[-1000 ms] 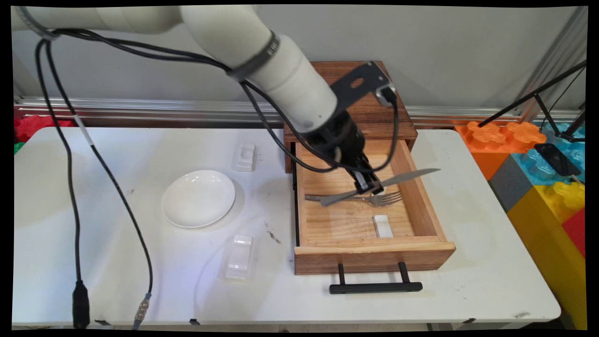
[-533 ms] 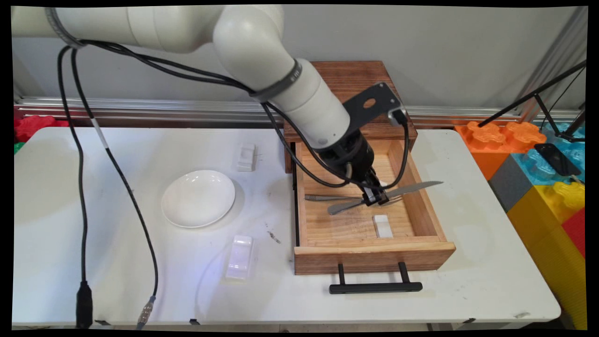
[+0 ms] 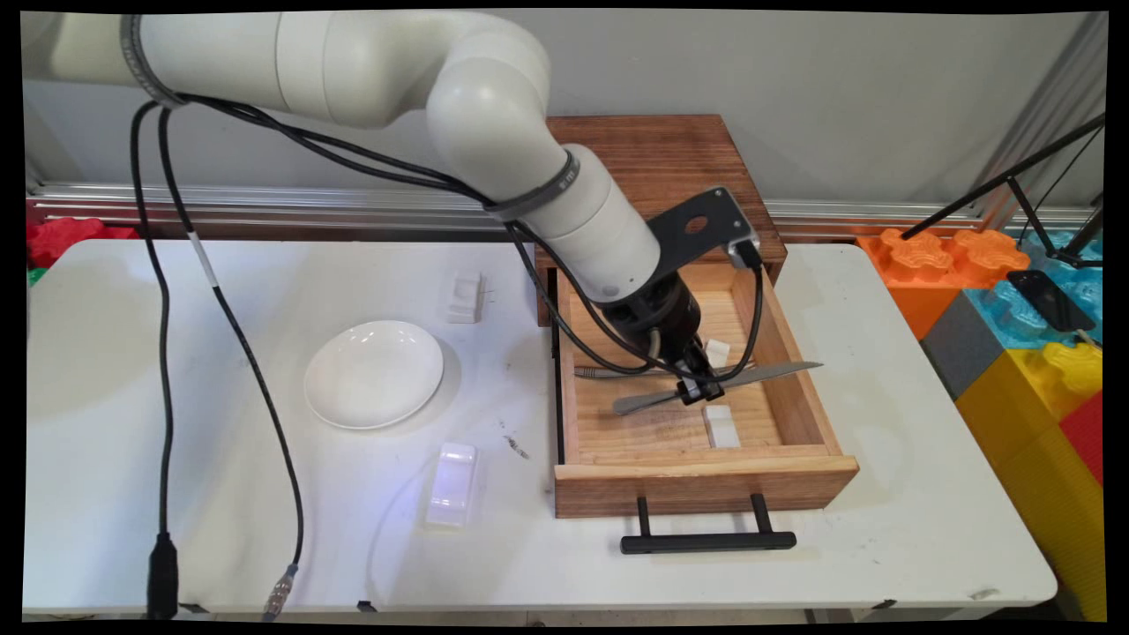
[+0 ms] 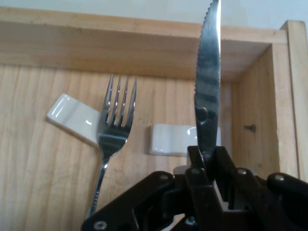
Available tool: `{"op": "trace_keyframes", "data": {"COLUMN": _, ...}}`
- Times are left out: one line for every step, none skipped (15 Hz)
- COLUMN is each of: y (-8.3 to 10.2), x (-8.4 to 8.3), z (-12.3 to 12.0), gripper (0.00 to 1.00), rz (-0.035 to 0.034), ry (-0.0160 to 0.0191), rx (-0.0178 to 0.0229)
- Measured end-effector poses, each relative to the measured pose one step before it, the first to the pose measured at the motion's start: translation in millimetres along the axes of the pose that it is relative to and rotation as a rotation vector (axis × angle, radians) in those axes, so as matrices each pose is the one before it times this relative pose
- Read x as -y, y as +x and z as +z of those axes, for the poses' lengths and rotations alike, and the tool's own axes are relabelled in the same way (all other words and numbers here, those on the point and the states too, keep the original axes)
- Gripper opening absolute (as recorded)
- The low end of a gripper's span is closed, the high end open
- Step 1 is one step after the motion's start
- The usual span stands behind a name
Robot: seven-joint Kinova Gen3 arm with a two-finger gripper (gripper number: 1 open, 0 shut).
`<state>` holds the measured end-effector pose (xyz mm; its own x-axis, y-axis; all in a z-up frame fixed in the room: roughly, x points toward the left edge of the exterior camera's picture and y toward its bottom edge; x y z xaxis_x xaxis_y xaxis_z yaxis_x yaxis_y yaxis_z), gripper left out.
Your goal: Place the picked object into the drawer
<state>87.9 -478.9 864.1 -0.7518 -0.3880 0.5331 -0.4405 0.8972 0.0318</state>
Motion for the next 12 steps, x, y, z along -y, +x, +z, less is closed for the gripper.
{"op": "trace_keyframes", "data": {"y": -1.38, "x": 0.46, "z": 2.42, "gripper": 0.00, "rz": 0.00368, "ry": 0.00012, "rx": 0.00397}}
{"op": "trace_keyframes", "data": {"y": -1.51, "x": 0.57, "z": 1.96, "gripper": 0.00, "rz": 0.00378, "ry": 0.00060, "rx": 0.00381}}
{"op": "trace_keyframes", "data": {"y": -1.26, "x": 0.45, "z": 1.51, "gripper": 0.00, "rz": 0.00350, "ry": 0.00052, "rx": 0.00336}}
{"op": "trace_keyframes", "data": {"y": -0.92, "x": 0.28, "z": 0.95, "gripper": 0.00, "rz": 0.00280, "ry": 0.00045, "rx": 0.00305}}
{"op": "trace_keyframes", "data": {"y": -1.57, "x": 0.65, "z": 1.05, "gripper": 0.00, "rz": 0.00357, "ry": 0.00089, "rx": 0.00432}}
{"op": "trace_keyframes", "data": {"y": -1.26, "x": 0.38, "z": 0.50, "gripper": 0.00, "rz": 0.00203, "ry": 0.00033, "rx": 0.00326}}
{"op": "trace_keyframes", "data": {"y": -1.75, "x": 0.51, "z": 0.70, "gripper": 0.00, "rz": 0.00322, "ry": -0.00004, "rx": 0.00410}}
{"op": "trace_keyframes", "data": {"y": -1.39, "x": 0.27, "z": 0.28, "gripper": 0.00, "rz": 0.00119, "ry": -0.00042, "rx": 0.00339}}
{"op": "trace_keyframes", "data": {"y": -1.92, "x": 0.29, "z": 0.59, "gripper": 0.00, "rz": 0.00184, "ry": -0.00124, "rx": 0.00456}}
{"op": "trace_keyframes", "data": {"y": -1.14, "x": 0.08, "z": 0.33, "gripper": 0.00, "rz": 0.00163, "ry": -0.00122, "rx": 0.00290}}
{"op": "trace_keyframes", "data": {"y": -1.69, "x": 0.13, "z": 0.34, "gripper": 0.00, "rz": 0.00152, "ry": -0.00145, "rx": 0.00365}}
{"op": "trace_keyframes", "data": {"y": -1.00, "x": 0.03, "z": 0.27, "gripper": 0.00, "rz": 0.00105, "ry": -0.00100, "rx": 0.00239}}
